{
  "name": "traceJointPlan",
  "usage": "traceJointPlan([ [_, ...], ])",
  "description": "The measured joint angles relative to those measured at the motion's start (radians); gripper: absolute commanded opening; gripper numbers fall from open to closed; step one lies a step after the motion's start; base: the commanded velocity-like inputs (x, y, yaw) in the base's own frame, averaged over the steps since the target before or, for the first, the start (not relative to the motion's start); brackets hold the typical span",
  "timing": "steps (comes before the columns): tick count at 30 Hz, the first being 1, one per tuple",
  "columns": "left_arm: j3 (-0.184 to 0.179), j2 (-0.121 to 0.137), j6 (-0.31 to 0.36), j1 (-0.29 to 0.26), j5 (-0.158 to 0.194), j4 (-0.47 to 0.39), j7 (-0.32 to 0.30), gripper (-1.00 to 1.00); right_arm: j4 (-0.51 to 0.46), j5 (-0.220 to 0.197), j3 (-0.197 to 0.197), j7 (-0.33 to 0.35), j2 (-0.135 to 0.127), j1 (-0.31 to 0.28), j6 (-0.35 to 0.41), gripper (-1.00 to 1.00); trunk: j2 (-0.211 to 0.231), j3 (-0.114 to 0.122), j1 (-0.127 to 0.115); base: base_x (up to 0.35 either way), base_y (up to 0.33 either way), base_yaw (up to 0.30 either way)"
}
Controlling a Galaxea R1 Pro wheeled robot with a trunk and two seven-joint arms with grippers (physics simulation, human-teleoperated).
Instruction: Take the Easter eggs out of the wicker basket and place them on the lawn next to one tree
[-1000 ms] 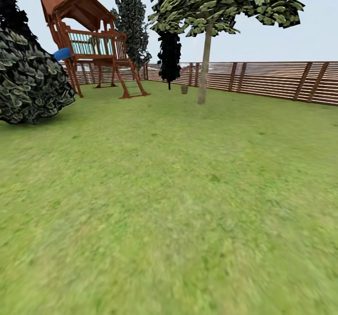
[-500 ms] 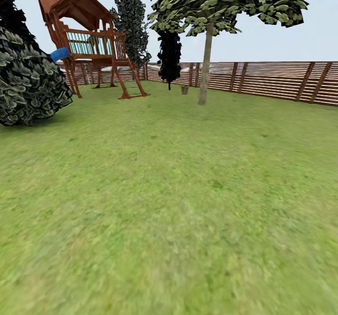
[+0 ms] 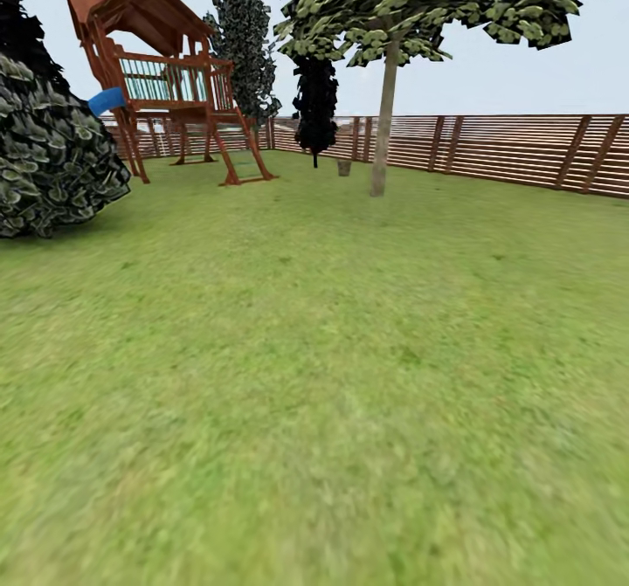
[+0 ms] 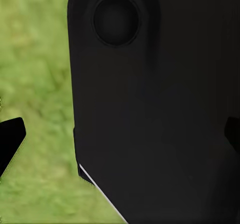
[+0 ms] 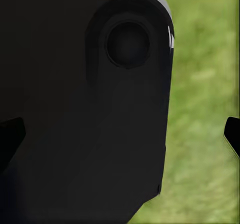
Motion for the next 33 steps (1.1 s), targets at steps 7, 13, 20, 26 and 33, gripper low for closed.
traceJointPlan([
  [7, 0.0, 0.0, 0.0, 0.0, 0.0, 0.0, 0.0, 1.0, 0.0, 0.0, 0.0, 0.0, 0.0, 0.0, 0.0, 1.0, 0.0, 0.0, 0.0, 0.329, 0.0, 0.0],
  [13, 0.0, 0.0, 0.0, 0.0, 0.0, 0.0, 0.0, 1.0, 0.0, 0.0, 0.0, 0.0, 0.0, 0.0, 0.0, 1.0, 0.0, 0.0, 0.0, 0.329, 0.0, 0.0],
  [20, 0.0, 0.0, 0.0, 0.0, 0.0, 0.001, 0.0, 1.0, 0.0, 0.0, 0.0, 0.0, -0.001, 0.0, 0.0, 1.0, 0.0, 0.0, 0.0, 0.329, 0.0, 0.0],
  [26, 0.0, 0.0, 0.0, 0.0, 0.0, 0.0, 0.0, 1.0, 0.0, 0.0, 0.0, 0.0, -0.001, 0.0, 0.0, 1.0, 0.0, 0.0, 0.0, 0.329, 0.0, 0.0],
  [33, 0.0, 0.0, 0.0, 0.0, 0.0, 0.0, 0.0, 1.0, 0.0, 0.0, 0.0, 0.0, -0.002, 0.0, 0.0, 1.0, 0.0, 0.0, 0.0, 0.329, 0.0, 0.0],
])
